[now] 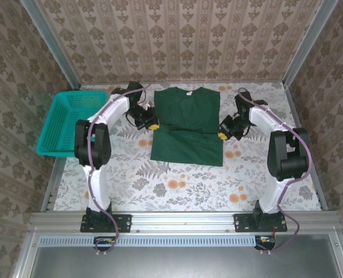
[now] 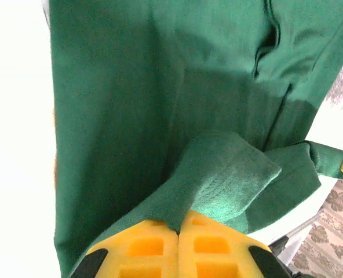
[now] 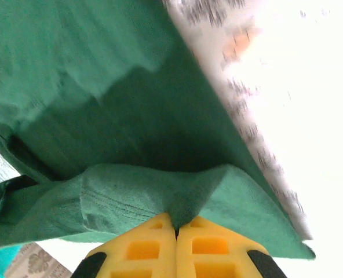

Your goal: Fold and stack the t-shirts

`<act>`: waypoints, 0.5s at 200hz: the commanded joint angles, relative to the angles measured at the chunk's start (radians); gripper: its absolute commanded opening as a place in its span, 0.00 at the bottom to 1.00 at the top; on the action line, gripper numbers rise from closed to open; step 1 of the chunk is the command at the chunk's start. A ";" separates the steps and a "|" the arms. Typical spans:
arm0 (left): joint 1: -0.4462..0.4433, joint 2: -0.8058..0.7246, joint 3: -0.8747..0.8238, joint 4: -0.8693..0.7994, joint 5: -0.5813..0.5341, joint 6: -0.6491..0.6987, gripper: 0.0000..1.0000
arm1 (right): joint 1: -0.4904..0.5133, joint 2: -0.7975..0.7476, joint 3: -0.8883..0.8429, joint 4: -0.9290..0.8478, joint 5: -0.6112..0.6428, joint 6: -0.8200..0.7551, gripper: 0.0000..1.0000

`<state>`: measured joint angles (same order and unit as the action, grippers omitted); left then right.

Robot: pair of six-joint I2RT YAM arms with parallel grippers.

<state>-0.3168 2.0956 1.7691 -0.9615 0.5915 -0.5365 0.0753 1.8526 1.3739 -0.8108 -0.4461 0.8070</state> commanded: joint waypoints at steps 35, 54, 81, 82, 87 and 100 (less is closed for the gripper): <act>0.033 0.143 0.174 -0.140 -0.038 0.038 0.00 | -0.005 0.190 0.209 -0.046 0.027 -0.033 0.00; 0.035 0.178 0.210 -0.142 -0.045 0.028 0.00 | -0.005 0.241 0.261 -0.077 0.032 -0.047 0.00; 0.039 0.240 0.263 -0.142 -0.036 0.007 0.00 | -0.013 0.296 0.315 -0.105 0.029 -0.044 0.00; 0.039 0.243 0.266 -0.141 -0.034 0.006 0.00 | -0.014 0.296 0.316 -0.105 0.028 -0.044 0.00; 0.039 0.254 0.278 -0.143 -0.029 0.003 0.00 | -0.017 0.302 0.323 -0.103 0.027 -0.039 0.00; 0.042 0.274 0.311 -0.153 -0.046 -0.006 0.00 | -0.023 0.316 0.346 -0.106 0.024 -0.028 0.04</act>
<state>-0.2897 2.3276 2.0136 -1.0721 0.5610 -0.5236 0.0658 2.1368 1.6611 -0.8627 -0.4328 0.7803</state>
